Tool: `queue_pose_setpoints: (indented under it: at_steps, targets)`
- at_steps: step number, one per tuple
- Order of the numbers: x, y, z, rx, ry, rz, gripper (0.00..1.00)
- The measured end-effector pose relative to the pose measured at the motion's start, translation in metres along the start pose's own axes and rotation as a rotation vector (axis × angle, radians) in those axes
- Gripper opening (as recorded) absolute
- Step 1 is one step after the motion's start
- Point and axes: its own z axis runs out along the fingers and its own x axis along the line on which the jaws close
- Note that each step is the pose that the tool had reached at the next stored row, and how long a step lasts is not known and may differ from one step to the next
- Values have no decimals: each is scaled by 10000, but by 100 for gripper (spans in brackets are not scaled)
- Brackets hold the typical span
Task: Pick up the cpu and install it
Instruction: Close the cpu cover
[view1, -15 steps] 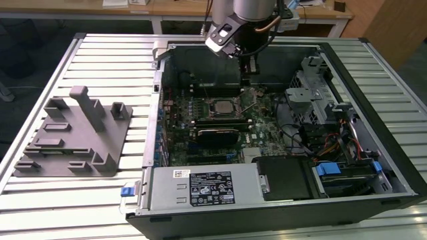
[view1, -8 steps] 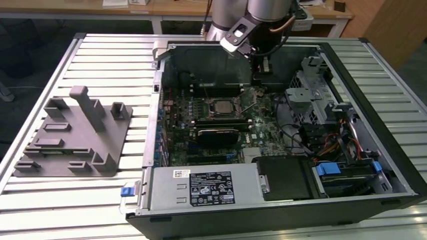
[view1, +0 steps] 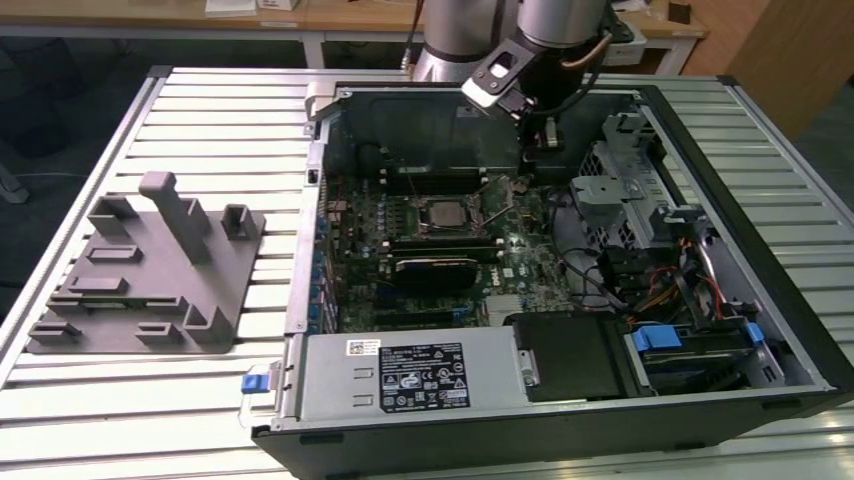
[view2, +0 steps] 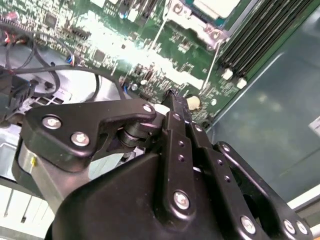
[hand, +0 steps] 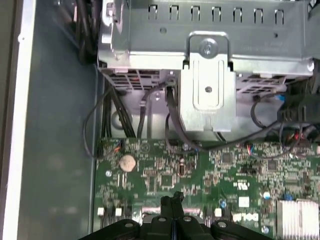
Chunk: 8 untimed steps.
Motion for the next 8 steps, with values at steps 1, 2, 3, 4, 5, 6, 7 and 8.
queue_pose_setpoints:
  at_steps: [1,2,3,4,5,6,7,8]
  targets:
    - [0,17,15,9,-5,-1,11]
    - [0,29,32,19,-9,-2,11]
    - [0,36,51,29,-10,-2,11]
    - [0,39,69,37,-9,-1,11]
    - [0,40,85,45,-12,-2,11]
    - [0,39,98,51,-19,-1,11]
    - [0,39,108,55,-30,-1,11]
    - [0,40,118,59,-44,-2,11]
